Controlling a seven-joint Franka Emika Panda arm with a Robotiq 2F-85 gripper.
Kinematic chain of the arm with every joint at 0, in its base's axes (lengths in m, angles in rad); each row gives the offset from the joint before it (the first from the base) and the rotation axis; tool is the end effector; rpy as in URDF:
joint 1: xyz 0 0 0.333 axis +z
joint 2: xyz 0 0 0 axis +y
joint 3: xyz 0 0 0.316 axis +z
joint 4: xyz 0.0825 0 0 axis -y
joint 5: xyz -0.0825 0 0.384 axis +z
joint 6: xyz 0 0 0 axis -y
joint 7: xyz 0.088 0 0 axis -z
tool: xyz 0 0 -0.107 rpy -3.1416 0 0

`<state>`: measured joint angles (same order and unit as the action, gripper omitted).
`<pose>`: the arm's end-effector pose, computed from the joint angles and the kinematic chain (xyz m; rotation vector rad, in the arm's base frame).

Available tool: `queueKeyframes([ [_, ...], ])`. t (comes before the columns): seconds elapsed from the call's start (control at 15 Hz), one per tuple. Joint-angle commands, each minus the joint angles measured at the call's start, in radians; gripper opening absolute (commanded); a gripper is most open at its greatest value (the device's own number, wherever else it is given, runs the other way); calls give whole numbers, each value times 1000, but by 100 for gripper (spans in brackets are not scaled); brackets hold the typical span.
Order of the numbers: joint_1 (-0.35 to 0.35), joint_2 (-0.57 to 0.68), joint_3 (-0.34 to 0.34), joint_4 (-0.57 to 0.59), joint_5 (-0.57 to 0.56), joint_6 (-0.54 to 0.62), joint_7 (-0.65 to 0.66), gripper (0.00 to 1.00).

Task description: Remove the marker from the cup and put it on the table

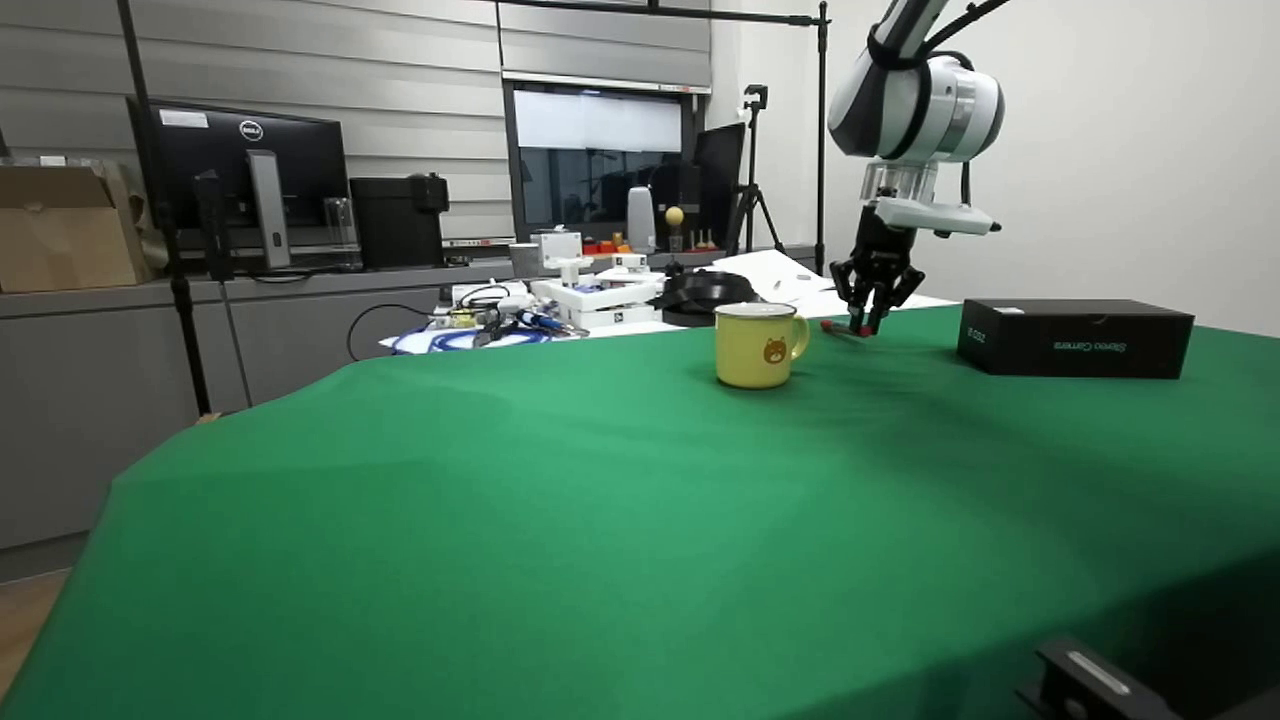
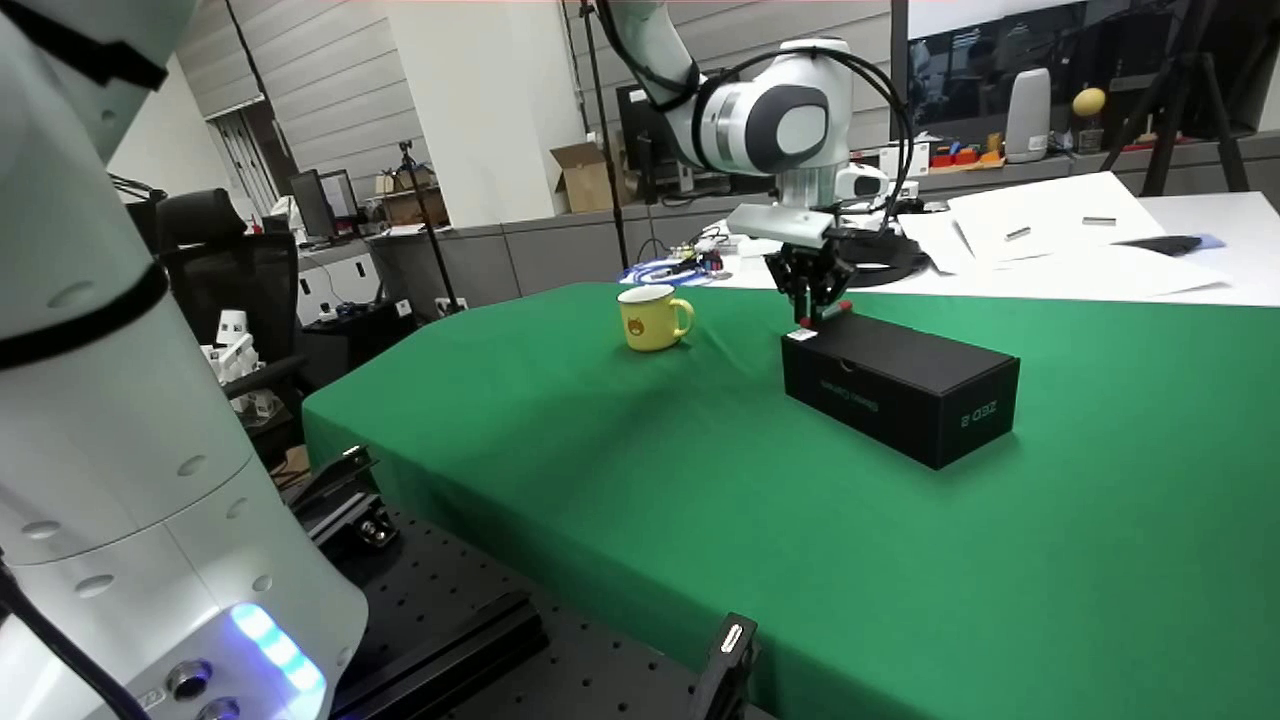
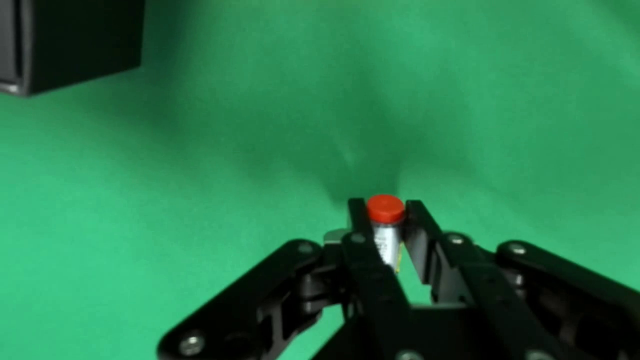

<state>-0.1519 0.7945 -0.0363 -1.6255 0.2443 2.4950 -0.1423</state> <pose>0.6826 -0.1283 0.1618 -3.0047 0.3375 -0.1465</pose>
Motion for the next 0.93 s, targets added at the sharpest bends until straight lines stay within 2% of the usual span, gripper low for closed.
queueKeyframes([
  [0.0, 12, -33, -8, 13, -52, -80, 77, 51],
  [0.47, 62, -178, -10, -23, -108, -209, 132, 99],
  [0.67, 74, -242, -8, -46, -118, -253, 140, 100],
  [0.8, 82, -272, -13, -47, -134, -366, 156, 100],
  [0.87, 63, -220, 7, -10, -111, -298, 109, 100],
])
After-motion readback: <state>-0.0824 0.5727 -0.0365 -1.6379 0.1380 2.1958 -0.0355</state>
